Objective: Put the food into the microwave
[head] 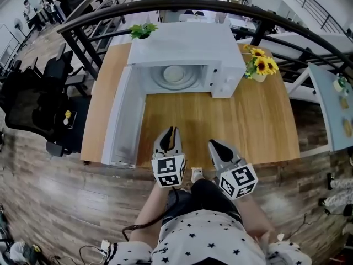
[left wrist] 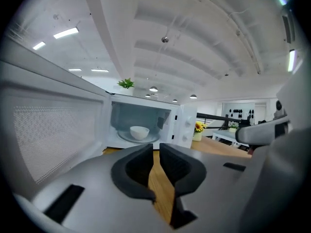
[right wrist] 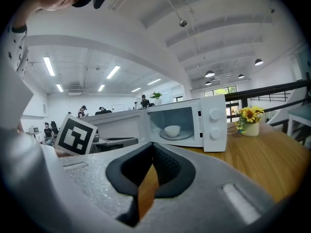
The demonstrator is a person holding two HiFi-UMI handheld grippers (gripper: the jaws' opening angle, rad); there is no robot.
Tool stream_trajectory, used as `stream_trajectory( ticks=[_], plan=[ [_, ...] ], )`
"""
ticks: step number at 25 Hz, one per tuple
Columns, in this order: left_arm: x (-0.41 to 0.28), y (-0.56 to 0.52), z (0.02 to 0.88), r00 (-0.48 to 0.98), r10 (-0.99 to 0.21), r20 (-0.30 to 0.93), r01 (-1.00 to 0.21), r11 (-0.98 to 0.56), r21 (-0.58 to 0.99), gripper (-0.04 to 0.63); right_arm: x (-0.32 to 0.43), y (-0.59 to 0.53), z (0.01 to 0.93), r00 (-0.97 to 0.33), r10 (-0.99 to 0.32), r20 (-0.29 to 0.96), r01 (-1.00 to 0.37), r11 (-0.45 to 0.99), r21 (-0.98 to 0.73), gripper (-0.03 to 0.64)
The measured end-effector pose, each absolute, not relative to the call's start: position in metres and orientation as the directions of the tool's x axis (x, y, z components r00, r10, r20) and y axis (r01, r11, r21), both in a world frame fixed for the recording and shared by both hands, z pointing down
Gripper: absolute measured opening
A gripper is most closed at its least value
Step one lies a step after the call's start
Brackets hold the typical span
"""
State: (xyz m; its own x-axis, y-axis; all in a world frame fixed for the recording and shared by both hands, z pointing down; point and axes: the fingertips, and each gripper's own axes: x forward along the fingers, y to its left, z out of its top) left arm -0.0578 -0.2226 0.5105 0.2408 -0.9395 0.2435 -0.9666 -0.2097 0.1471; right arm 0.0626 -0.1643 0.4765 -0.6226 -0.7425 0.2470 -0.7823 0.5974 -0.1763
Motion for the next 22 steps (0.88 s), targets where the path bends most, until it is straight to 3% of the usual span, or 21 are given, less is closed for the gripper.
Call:
stream_trajectory(
  ticks=[22],
  plan=[
    [-0.054, -0.131, 0.431, 0.363, -0.914, 0.179, -0.924, -0.330, 0.192, 0.018, 0.061, -0.111, 0.431, -0.631, -0.755, 0.181, -0.776, 0.615, -0.141, 0.005]
  ],
)
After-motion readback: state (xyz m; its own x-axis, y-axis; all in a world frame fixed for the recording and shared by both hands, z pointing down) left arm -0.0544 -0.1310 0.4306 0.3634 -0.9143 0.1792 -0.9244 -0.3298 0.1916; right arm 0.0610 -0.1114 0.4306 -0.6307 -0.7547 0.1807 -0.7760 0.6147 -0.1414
